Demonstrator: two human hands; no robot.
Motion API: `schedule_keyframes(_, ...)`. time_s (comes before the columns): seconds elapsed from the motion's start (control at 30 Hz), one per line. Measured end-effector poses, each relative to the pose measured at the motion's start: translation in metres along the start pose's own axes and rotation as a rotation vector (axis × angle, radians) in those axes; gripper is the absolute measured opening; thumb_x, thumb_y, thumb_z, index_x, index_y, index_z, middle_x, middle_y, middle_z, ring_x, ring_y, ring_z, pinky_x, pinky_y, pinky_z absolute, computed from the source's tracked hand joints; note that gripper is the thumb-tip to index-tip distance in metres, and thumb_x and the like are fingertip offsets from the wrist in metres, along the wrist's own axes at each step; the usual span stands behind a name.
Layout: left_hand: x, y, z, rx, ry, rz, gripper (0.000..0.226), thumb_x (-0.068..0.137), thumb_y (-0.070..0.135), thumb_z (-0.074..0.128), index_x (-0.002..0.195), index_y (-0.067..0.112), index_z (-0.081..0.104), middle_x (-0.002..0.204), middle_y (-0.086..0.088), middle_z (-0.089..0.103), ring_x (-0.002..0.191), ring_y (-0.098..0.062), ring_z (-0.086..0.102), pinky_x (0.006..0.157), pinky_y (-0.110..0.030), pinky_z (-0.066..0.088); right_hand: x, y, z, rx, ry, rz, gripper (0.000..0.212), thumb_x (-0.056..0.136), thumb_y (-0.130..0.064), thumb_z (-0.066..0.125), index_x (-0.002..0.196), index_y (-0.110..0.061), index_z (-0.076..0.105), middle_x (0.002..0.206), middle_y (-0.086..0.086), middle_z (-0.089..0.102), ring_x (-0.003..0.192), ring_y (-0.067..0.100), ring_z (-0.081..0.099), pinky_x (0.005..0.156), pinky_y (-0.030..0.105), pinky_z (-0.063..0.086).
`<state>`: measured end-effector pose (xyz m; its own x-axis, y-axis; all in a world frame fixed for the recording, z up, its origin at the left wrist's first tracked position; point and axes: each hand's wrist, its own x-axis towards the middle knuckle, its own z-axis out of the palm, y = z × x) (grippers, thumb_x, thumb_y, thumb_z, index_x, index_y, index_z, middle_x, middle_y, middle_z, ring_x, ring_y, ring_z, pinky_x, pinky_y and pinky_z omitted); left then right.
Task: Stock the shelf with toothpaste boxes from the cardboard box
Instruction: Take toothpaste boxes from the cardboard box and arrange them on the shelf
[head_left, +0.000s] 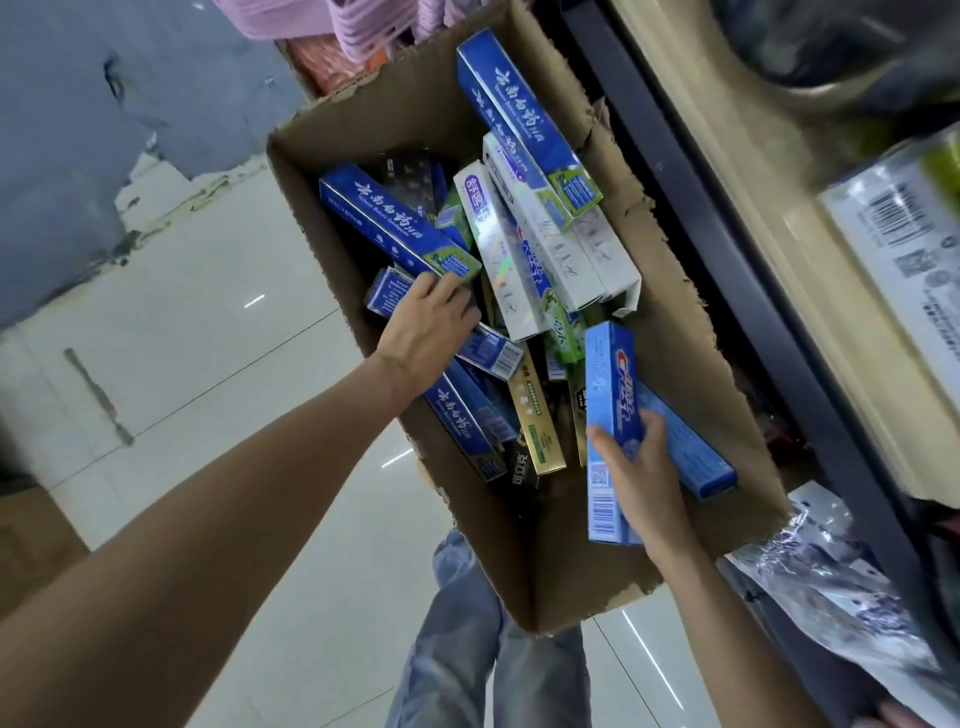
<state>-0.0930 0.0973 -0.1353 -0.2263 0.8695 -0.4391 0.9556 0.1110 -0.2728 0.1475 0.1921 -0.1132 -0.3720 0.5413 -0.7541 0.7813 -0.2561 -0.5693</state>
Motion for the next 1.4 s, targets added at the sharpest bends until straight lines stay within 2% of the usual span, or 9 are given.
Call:
schedule_keyframes(0.17, -0.047, -0.02, -0.046, -0.352, 0.119, -0.04, 0.058, 0.08, 0.053, 0.061, 0.126, 0.019, 0.056, 0.111, -0.008, 0.058, 0.103, -0.03, 0.052, 0.091, -0.041, 0.034, -0.032, -0.022, -0.018, 0.12, -0.034, 0.051, 0.03, 0.093, -0.06, 0.034, 0.106, -0.034, 0.041, 0.098, -0.006, 0.053, 0.095, 0.014, 0.056, 0.079, 0.032, 0.041)
schedule_keyframes(0.3, -0.093, -0.03, -0.105, -1.004, -0.111, -0.368, 0.053, 0.088, 0.056, 0.053, 0.132, 0.026, 0.051, 0.115, -0.003, 0.056, 0.095, -0.025, 0.059, 0.082, -0.036, 0.046, -0.081, -0.048, -0.037, 0.256, -0.032, 0.019, 0.012, 0.1, -0.033, 0.039, 0.102, -0.032, 0.05, 0.101, 0.002, 0.062, 0.087, 0.01, 0.061, 0.069, 0.023, 0.045)
schedule_keyframes(0.4, -0.125, -0.024, -0.143, -1.902, -0.254, -0.647, 0.037, 0.087, 0.053, 0.056, 0.11, 0.024, 0.064, 0.111, -0.012, 0.069, 0.079, -0.022, 0.067, 0.077, -0.033, 0.055, -0.133, -0.072, -0.053, 0.291, -0.016, -0.061, 0.016, 0.098, -0.02, 0.047, 0.097, -0.035, 0.053, 0.096, -0.004, 0.064, 0.069, -0.003, 0.063, 0.061, 0.011, 0.047)
schedule_keyframes(0.57, -0.173, -0.001, -0.215, -2.364, -0.43, -0.74, 0.045, 0.094, 0.049, 0.043, 0.098, 0.009, 0.063, 0.073, -0.006, 0.073, 0.056, -0.017, 0.068, 0.048, -0.024, 0.053, -0.224, -0.089, -0.085, 0.438, 0.03, -0.133, 0.023, 0.092, -0.025, 0.057, 0.109, -0.04, 0.056, 0.104, -0.015, 0.067, 0.087, 0.001, 0.066, 0.077, 0.02, 0.051)
schedule_keyframes(0.8, -0.215, 0.027, -0.307, -2.184, -0.377, -0.403, 0.065, 0.076, 0.048, 0.069, 0.128, 0.015, 0.047, 0.093, -0.003, 0.071, 0.073, -0.02, 0.069, 0.066, -0.033, 0.057, -0.329, -0.095, -0.14, 0.515, 0.254, -0.234, 0.028, 0.088, -0.01, 0.063, 0.111, -0.019, 0.052, 0.097, -0.008, 0.064, 0.081, 0.002, 0.063, 0.066, 0.012, 0.05)
schedule_keyframes(1.0, -0.228, 0.07, -0.369, -2.043, -0.293, -0.187, 0.015, 0.089, 0.028, 0.061, 0.103, 0.03, 0.055, 0.102, -0.003, 0.069, 0.089, -0.024, 0.068, 0.072, -0.034, 0.053, -0.382, -0.046, -0.206, 0.277, 0.462, -0.315, 0.032, 0.081, -0.015, 0.072, 0.108, -0.024, 0.058, 0.103, -0.013, 0.064, 0.087, -0.01, 0.059, 0.074, 0.012, 0.047)
schedule_keyframes(1.17, -0.216, 0.116, -0.411, -2.063, -0.32, -0.137, 0.062, 0.073, 0.046, 0.067, 0.129, 0.022, 0.052, 0.108, -0.001, 0.071, 0.088, -0.018, 0.069, 0.071, -0.032, 0.052, -0.401, 0.007, -0.293, 0.094, 0.728, -0.327, 0.036, 0.076, -0.012, 0.077, 0.109, -0.017, 0.063, 0.103, -0.005, 0.066, 0.095, 0.016, 0.063, 0.089, 0.033, 0.048)
schedule_keyframes(1.27, -0.204, 0.15, -0.443, -2.091, -0.263, -0.124, 0.024, 0.089, 0.034, 0.058, 0.107, 0.018, 0.059, 0.082, 0.002, 0.073, 0.068, -0.012, 0.07, 0.055, -0.025, 0.054, -0.399, 0.032, -0.355, 0.105, 0.79, -0.315, 0.035, 0.075, -0.009, 0.077, 0.107, -0.013, 0.064, 0.102, -0.001, 0.066, 0.095, 0.017, 0.062, 0.09, 0.034, 0.048)
schedule_keyframes(1.4, -0.186, 0.193, -0.472, -2.049, -0.145, -0.132, 0.016, 0.089, 0.028, 0.061, 0.1, 0.016, 0.062, 0.093, -0.003, 0.07, 0.077, -0.016, 0.068, 0.07, -0.029, 0.054, -0.378, 0.048, -0.427, -0.167, 0.917, -0.323, 0.037, 0.076, -0.012, 0.073, 0.112, -0.016, 0.062, 0.11, 0.005, 0.066, 0.103, 0.025, 0.059, 0.089, 0.037, 0.044)
